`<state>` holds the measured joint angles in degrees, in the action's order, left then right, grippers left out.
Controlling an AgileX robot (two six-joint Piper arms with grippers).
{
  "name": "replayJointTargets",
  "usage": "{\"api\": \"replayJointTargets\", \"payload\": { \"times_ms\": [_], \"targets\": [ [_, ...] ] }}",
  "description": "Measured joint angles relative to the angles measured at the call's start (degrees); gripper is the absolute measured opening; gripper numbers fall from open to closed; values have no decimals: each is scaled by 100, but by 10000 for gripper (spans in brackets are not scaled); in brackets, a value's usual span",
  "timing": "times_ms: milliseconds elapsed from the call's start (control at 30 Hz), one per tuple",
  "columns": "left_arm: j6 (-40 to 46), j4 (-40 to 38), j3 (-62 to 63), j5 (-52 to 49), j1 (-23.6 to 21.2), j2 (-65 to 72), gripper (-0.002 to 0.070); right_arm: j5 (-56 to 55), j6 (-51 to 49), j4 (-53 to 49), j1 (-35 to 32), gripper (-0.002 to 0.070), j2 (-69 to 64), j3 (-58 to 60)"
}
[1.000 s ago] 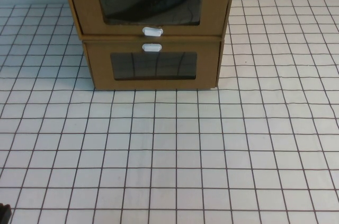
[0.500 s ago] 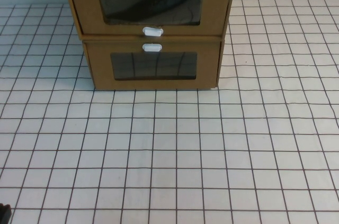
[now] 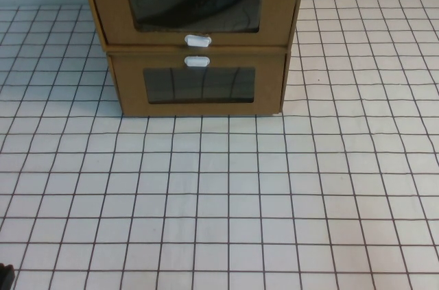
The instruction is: Close the shoe box
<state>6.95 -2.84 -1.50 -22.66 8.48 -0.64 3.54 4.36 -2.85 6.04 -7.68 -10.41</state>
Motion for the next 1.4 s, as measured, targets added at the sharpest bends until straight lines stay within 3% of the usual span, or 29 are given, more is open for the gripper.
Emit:
{"api": "replayJointTargets", "payload": {
  "times_ms": [133,500,833,1100,1400],
  "targets": [
    [0,0,0,0,0,0,-2,-915,-1,401,0,-15,418,1005],
    [0,0,0,0,0,0,-2,1554,-1,874,0,-15,810,1175],
    [0,0,0,4,0,0,-2,1703,-10,874,-24,-15,810,1175],
    [0,0,0,4,0,0,-2,1738,-13,889,-563,-15,810,1175],
    [0,0,0,4,0,0,-2,1738,-13,912,-664,-15,810,1175]
  ]
}}
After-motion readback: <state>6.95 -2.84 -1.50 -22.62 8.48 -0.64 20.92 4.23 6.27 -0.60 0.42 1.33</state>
